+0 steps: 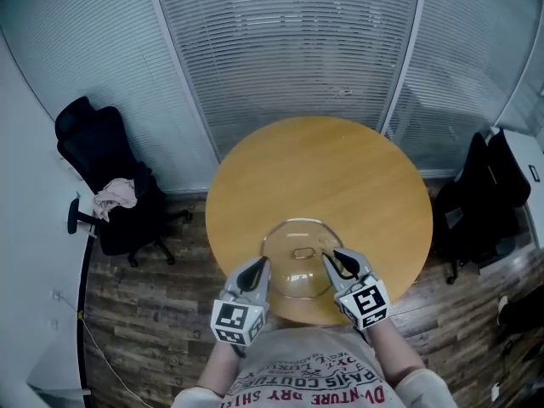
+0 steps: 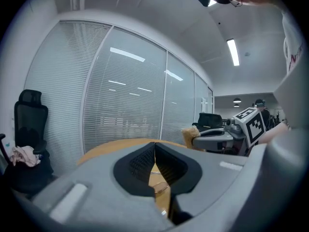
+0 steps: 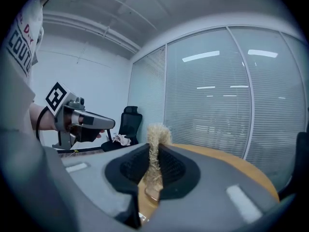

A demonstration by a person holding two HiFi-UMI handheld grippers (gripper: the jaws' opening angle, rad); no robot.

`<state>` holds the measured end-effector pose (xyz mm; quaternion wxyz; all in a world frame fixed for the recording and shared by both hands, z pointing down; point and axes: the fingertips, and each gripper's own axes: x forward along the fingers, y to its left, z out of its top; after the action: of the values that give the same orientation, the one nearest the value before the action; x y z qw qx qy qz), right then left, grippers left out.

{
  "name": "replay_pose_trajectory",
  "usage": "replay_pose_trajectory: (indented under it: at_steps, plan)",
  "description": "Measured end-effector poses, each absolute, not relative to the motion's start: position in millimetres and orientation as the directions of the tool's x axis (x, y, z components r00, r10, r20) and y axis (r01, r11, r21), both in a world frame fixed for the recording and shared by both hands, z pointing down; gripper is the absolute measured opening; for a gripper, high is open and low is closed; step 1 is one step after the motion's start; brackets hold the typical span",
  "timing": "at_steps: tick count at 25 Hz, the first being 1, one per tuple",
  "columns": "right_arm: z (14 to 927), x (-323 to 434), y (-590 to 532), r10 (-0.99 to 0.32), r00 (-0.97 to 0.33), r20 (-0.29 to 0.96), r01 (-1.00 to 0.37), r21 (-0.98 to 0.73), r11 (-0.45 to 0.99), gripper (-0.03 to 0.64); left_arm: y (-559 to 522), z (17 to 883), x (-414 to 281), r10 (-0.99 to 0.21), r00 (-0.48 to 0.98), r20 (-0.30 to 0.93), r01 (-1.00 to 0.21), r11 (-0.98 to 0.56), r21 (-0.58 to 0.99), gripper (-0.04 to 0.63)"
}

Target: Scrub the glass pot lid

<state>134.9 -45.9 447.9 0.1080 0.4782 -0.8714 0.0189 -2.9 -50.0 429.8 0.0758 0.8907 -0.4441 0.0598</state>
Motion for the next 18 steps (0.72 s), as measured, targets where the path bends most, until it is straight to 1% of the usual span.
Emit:
replay_pose_trajectory:
  at_steps: [6, 13, 18]
  plan:
    - [437, 142, -44, -0.861, -0.481, 0.166, -0.865, 0.069, 0.497, 0.051, -47, 427, 5, -0.768, 0.617, 0.173, -0.785, -0.617, 0.064, 0.008]
    - [437, 144, -38, -0.869, -0.465, 0.168, -0.874, 0.071, 0.481, 0.049, -44, 423, 9, -0.759, 0.629, 0.169, -0.775, -0.631, 0.049, 0.009]
    - [438, 147, -34, -0.873, -0.461, 0.163, -0.880, 0.042, 0.473, 0.049, -40, 422, 14, -0.749, 0.641, 0.170, -0.763, -0.645, 0.037, 0.008]
